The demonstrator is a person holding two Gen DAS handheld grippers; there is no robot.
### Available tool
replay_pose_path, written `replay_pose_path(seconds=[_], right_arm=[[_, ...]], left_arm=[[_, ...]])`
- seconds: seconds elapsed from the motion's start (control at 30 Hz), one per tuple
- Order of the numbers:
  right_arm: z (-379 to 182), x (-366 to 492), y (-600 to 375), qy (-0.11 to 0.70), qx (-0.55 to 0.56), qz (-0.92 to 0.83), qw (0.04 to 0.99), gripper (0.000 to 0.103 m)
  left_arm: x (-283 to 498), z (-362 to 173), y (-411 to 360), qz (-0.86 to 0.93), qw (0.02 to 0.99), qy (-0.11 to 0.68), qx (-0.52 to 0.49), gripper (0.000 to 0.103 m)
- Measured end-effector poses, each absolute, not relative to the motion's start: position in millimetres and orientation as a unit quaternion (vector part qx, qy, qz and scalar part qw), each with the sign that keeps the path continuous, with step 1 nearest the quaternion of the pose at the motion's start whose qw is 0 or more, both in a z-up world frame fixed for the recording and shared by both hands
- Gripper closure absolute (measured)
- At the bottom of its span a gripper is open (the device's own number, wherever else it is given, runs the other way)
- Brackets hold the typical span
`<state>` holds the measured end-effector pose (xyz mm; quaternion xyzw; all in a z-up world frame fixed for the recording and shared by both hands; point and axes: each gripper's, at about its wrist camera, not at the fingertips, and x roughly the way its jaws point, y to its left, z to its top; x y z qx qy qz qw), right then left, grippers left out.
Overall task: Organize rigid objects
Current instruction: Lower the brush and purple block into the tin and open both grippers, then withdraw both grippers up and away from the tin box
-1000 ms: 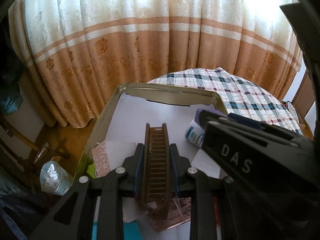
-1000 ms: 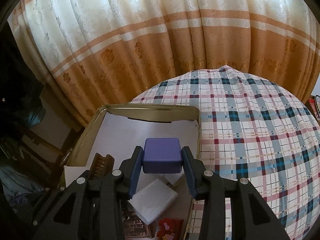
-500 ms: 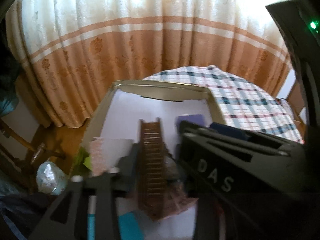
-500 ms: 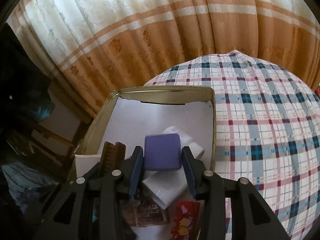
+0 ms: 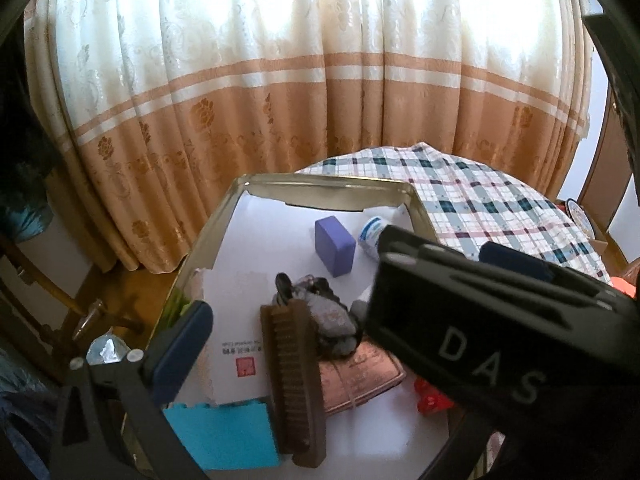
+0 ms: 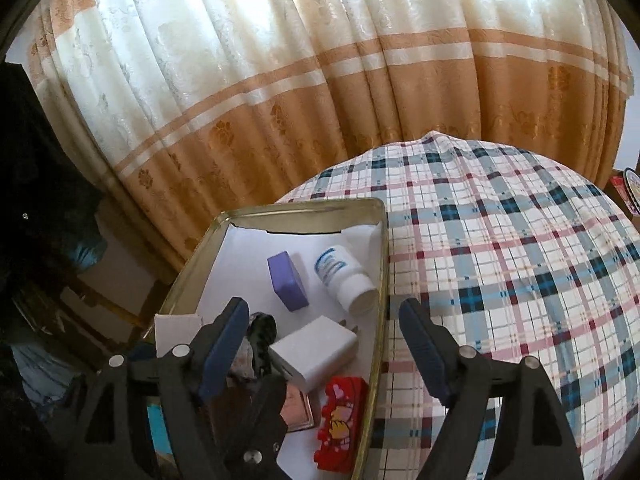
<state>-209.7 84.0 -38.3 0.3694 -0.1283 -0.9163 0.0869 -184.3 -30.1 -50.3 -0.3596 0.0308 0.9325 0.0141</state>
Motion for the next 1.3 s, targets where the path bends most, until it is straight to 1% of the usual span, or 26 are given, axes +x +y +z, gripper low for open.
replay_pose_path(seconds=[0.27, 0.43, 0.83, 1.1, 1.3], right_arm=[[-38.6, -192.7, 83.3, -0.133, 0.353, -0.923, 0.068, 0.023], [-34.4, -178.9, 80.9, -0.112, 0.331, -0.936, 0.050, 0.022], [-32.2, -155.0, 84.9, -0.137, 0.320, -0.937, 0.043, 0.021], [-24.3, -130.0, 76.7, -0.121, 0.296, -0.946, 0.042, 0.021], [-20.3, -113.5, 79.2, -0.129, 0.285, -0.949, 0.040, 0.021]], left_arm=[[-174.4, -51.7, -36.5, 0.938, 0.021, 0.013, -0.347, 0.001], [-163.2, -46.5, -43.8, 0.944, 0.020, -0.010, -0.328, 0.001], [-144.4, -42.1, -45.8, 0.948, 0.013, -0.005, -0.317, 0.001], [-123.8, -34.8, -47.2, 0.954, 0.000, 0.010, -0.299, 0.001], [-112.0, -31.6, -50.0, 0.953, -0.016, 0.004, -0.302, 0.001]])
